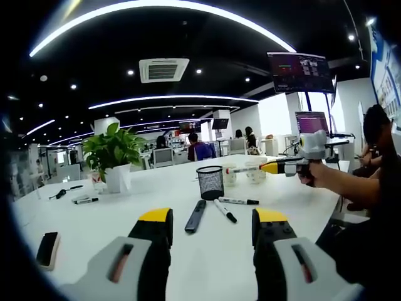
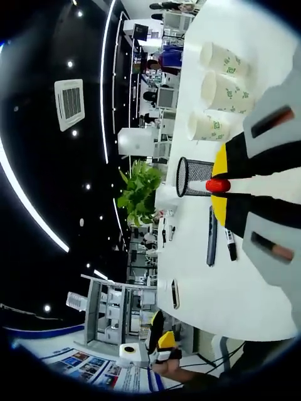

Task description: Place the scattered laser pointers and whiteboard markers into the pen holder and stack the scattered paper cups together

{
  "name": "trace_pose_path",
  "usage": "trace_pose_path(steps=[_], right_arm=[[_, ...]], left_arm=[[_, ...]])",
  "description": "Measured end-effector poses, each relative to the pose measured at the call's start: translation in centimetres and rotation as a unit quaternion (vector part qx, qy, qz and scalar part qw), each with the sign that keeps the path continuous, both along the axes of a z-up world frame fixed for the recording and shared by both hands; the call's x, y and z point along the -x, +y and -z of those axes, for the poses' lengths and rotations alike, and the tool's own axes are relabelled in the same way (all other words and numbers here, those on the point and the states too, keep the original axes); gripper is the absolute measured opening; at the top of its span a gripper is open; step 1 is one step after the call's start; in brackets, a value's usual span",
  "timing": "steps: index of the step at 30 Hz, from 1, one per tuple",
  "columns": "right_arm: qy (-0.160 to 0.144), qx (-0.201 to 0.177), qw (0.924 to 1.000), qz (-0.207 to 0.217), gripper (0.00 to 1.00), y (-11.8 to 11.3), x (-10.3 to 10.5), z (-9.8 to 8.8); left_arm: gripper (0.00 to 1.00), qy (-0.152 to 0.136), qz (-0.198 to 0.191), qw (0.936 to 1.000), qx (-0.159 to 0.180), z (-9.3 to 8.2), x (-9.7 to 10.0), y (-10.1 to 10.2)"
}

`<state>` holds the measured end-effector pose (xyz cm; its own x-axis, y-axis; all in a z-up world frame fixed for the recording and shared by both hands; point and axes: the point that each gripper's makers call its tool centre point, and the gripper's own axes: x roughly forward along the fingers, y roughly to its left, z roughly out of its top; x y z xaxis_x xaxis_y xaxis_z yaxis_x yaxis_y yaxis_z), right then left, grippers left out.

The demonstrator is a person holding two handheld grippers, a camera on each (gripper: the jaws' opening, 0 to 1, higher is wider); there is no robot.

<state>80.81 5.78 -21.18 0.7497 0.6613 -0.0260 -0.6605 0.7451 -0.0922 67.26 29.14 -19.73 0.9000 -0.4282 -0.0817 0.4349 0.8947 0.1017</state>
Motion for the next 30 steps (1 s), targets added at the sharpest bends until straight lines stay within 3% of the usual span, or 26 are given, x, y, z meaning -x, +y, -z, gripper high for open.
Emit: trace_pose_path(steps=[22,23,30], right_arm=[[-0.02,0.003,0.9997,-0.013,0.12,0.2,0.2,-4.2],[-0.022,0.004,0.9997,-0.011,0.12,0.0,0.1,-5.2],[-0.023,0.008,0.9996,-0.012,0.12,-0.1,-0.3,-6.8]], left_arm=[[0.52,0.002,0.004,1.0,0.0,0.1,0.1,-0.2],[0.52,0.003,0.004,1.0,0.001,0.1,0.0,-0.2],[0.52,0.004,0.006,1.0,0.001,0.2,0.0,-0.3]])
